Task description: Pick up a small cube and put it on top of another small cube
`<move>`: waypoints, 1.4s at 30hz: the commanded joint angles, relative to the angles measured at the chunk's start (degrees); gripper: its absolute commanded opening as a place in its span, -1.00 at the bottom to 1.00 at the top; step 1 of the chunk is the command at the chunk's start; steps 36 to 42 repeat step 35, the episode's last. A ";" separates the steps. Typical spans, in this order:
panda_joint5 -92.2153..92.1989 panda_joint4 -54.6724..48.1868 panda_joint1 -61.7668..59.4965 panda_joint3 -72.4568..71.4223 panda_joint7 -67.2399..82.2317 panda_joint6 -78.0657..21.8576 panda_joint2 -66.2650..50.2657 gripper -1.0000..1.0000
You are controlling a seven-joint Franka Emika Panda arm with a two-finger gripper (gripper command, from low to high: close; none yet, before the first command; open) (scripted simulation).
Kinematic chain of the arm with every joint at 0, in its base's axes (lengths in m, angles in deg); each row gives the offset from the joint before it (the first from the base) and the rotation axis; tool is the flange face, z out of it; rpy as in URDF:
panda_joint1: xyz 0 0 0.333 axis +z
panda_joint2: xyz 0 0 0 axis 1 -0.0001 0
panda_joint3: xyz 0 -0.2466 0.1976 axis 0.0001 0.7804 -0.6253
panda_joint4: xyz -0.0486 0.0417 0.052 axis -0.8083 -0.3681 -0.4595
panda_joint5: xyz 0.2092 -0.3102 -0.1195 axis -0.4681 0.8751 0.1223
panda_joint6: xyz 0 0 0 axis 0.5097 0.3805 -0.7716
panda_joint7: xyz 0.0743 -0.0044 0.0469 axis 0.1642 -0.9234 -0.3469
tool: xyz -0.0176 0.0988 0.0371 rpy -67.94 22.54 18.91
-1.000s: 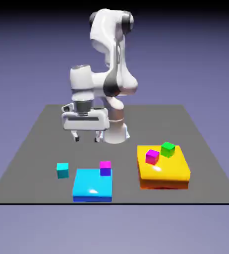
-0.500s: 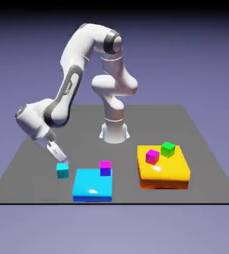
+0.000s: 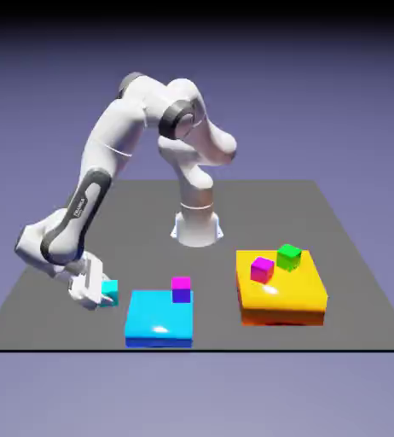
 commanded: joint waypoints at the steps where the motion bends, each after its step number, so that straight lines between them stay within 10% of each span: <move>1: 1.03 -0.68 -0.07 0.31 -1.22 -1.44 1.49 -1.00; 26: -20.22 40.68 26.14 -40.18 -43.74 27.07 53.13 -1.00; 32: -30.38 39.89 29.74 -43.99 -36.42 34.86 43.76 -1.00; 33: -30.38 39.89 29.74 -43.99 -36.41 34.86 43.76 1.00; 42: -28.14 40.07 28.94 -43.15 -38.04 33.14 45.83 1.00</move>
